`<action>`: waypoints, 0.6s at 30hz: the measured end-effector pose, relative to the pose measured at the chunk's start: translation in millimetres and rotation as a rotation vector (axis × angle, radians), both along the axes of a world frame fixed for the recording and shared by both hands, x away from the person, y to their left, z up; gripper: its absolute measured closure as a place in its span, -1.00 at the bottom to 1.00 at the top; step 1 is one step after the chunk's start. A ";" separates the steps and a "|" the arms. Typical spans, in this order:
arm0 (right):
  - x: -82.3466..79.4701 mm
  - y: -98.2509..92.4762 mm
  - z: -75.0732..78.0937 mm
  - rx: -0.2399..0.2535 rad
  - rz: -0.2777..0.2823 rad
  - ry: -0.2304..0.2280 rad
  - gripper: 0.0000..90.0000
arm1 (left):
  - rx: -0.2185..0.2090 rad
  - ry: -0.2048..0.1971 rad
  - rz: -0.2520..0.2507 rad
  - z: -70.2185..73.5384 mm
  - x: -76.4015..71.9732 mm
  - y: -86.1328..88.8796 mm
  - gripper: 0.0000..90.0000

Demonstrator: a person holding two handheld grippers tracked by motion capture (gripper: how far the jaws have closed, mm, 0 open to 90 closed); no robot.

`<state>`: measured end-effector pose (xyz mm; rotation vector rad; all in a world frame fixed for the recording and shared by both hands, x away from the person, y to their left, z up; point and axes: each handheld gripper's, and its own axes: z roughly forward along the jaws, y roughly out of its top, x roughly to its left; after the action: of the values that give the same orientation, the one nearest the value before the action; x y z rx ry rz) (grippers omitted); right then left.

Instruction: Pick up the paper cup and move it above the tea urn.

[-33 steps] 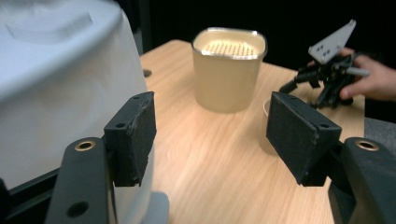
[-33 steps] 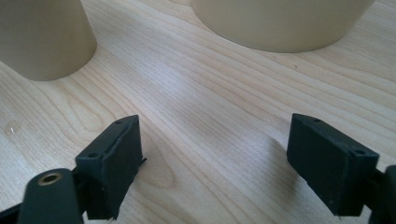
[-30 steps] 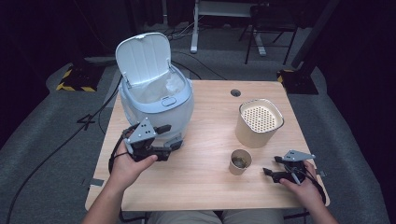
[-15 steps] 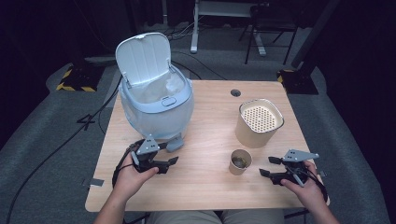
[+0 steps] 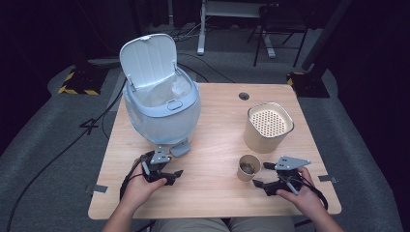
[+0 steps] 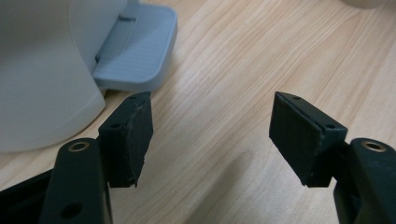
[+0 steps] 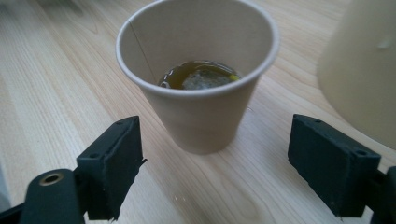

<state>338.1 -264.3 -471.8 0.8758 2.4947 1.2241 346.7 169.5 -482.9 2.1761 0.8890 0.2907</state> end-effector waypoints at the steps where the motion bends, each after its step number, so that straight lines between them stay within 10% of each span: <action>1: 1.6 4.2 -2.3 -0.002 -0.002 0.002 -0.60 | 0.005 0.004 0.005 -1.7 0.0 -0.1 -0.31; 18: 16.0 35.3 -15.0 0.035 -0.010 -0.034 -0.41 | 0.060 -0.014 -0.005 -20.2 3.2 -4.0 -0.47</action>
<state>354.1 -229.0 -486.9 0.8675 2.4463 1.2723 349.9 165.5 -503.1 2.2282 0.8776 0.3332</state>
